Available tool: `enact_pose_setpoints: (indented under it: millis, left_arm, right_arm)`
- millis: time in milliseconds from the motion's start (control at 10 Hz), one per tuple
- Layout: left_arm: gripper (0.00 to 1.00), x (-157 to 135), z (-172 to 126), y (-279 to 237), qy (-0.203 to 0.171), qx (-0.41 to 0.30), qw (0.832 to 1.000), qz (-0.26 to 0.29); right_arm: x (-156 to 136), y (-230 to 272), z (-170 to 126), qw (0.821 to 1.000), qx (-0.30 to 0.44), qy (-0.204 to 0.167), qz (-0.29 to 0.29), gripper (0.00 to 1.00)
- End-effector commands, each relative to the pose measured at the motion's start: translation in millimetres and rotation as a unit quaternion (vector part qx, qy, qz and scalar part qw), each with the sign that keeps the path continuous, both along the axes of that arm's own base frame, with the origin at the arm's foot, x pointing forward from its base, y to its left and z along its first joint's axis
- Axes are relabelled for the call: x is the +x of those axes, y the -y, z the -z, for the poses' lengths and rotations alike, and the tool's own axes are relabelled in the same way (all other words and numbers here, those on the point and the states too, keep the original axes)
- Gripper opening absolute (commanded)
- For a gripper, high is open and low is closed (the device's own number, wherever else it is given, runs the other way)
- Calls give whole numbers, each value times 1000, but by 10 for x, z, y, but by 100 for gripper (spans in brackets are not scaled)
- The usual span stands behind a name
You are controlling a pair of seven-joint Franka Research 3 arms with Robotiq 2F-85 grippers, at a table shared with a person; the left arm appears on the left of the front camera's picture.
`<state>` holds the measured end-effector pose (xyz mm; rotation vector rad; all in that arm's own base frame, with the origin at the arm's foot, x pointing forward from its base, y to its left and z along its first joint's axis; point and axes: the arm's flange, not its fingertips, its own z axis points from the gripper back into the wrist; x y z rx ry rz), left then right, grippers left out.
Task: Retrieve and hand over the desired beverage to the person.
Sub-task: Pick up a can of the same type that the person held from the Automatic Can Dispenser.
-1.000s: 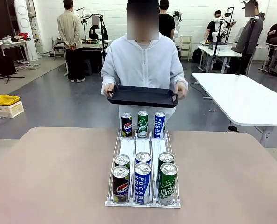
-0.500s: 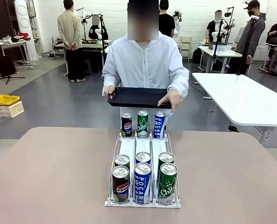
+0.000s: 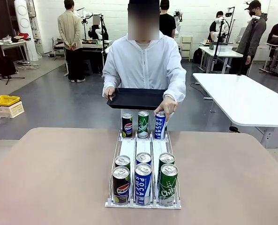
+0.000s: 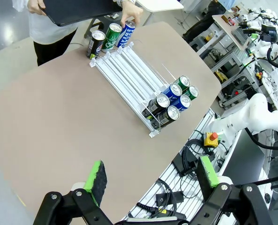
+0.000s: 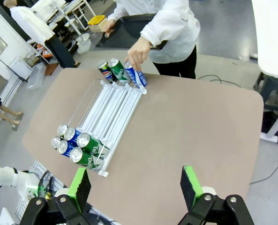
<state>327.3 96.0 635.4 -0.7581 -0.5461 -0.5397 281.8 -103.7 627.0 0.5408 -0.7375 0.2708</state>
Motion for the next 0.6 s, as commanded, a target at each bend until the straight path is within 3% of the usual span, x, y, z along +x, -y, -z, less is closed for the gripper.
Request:
enact_pose_setpoints:
  millis: [0,500]
  left_arm:
    - [100,4,-8,-10,9,-5,1000,8]
    - [100,4,-8,-10,9,-5,1000,8]
  right_arm:
    - [-3,-8,12,1000,7,5,-12,100]
    - [-3,-8,12,1000,7,5,-12,100]
